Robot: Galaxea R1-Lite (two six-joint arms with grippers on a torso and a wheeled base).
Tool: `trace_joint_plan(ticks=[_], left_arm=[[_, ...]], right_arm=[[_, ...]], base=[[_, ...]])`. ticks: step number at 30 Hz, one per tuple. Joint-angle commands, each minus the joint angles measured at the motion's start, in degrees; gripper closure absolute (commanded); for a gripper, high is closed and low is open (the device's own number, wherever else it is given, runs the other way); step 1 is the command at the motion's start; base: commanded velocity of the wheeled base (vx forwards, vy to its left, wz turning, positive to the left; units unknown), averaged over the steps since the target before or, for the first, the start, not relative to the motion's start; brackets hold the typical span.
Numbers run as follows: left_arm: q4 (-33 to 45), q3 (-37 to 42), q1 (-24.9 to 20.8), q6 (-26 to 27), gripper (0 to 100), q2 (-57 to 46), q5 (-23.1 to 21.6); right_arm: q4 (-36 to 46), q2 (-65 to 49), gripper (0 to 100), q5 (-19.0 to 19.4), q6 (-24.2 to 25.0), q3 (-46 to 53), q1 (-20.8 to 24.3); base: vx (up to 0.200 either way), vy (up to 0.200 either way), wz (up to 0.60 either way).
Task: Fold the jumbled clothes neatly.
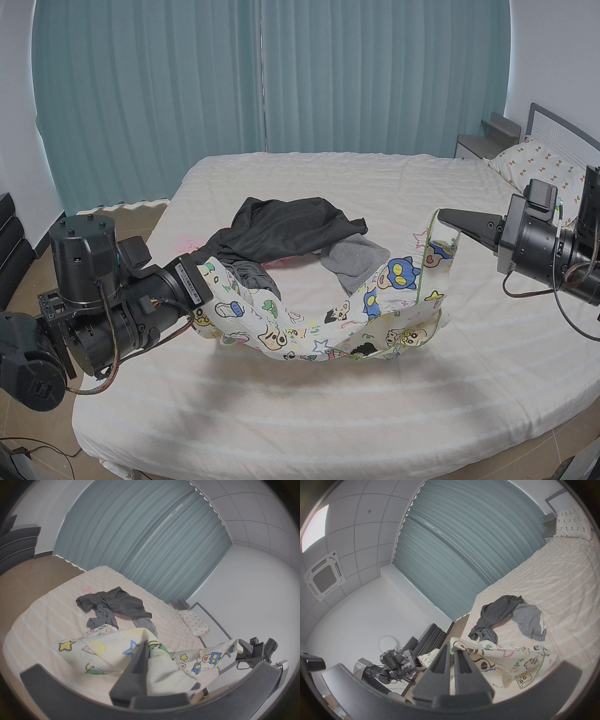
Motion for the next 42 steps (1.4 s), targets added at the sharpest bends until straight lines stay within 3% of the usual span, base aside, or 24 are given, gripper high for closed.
trace_joint_plan(ticks=[1, 16, 42], left_arm=[[0.00, 0.30, -0.68, -0.03, 100, -0.93, 0.02], [-0.35, 0.22, -1.38, 0.32, 100, -0.93, 0.11], [-0.44, -0.49, -3.49, 1.82, 100, -0.66, 0.28]], right_arm=[[-0.01, -1.94, 100, 0.01, 0.07, 0.35, 0.29], [-0.01, -1.86, 100, 0.01, 0.07, 0.00, -0.41], [0.78, -2.73, 100, 0.45, -0.46, -2.11, -5.95]], base=[[0.000, 0.000, 0.00], [0.000, -0.200, 0.00], [0.000, -0.200, 0.00]])
